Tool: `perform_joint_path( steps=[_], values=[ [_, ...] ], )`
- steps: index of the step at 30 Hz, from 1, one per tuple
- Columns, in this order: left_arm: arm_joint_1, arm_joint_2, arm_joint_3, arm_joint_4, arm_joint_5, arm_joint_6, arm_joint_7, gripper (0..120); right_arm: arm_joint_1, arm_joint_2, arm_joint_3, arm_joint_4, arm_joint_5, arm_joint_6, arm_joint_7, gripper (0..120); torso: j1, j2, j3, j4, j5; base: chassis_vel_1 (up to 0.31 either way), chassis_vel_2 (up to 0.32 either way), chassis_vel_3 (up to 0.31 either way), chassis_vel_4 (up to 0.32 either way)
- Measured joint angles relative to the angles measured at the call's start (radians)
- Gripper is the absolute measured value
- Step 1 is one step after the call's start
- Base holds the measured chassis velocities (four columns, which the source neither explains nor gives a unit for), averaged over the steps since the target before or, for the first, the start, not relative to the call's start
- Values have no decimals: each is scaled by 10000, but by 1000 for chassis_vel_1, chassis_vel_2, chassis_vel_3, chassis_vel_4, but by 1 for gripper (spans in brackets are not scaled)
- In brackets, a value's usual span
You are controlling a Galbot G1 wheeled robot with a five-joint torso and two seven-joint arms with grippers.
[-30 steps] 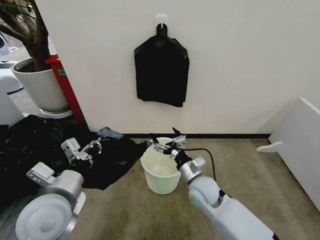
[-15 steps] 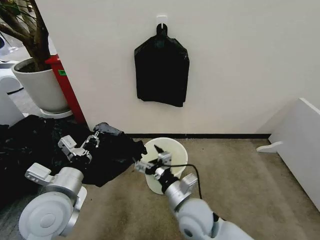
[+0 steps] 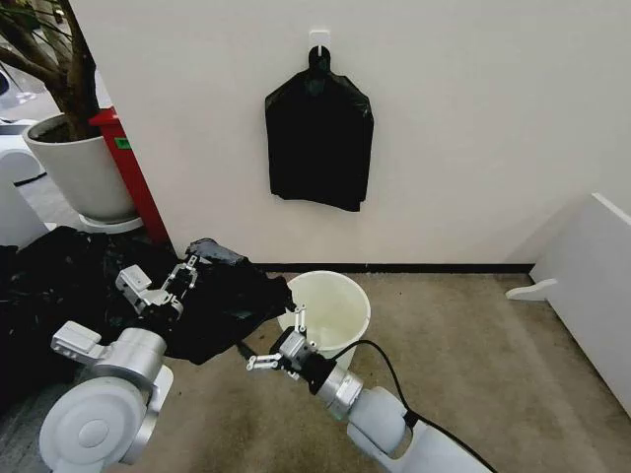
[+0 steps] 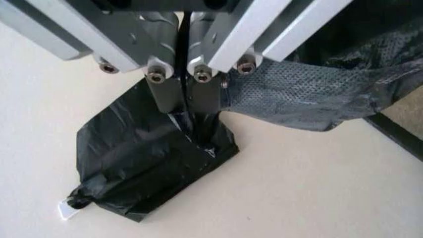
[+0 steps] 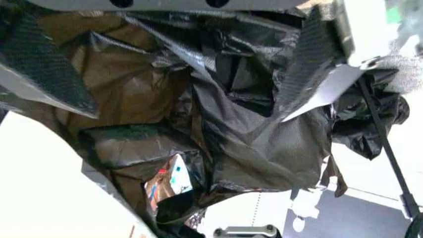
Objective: Place the garbage bag over the trash bin.
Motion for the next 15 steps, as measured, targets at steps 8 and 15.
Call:
perform_joint_path(
  steps=[8, 15],
  values=[
    [-46, -32, 64, 183, 117, 13, 0, 0, 360, 117, -507, 126, 900, -1235, 470, 71, 1, 0, 0, 0, 0, 0, 0, 0, 0],
    [-56, -26, 43, 196, 139, 16, -1, 0, 519, 168, -556, 23, 825, -2350, 707, 57, 1, 0, 0, 1, -1, 0, 0, 0, 0]
  ],
)
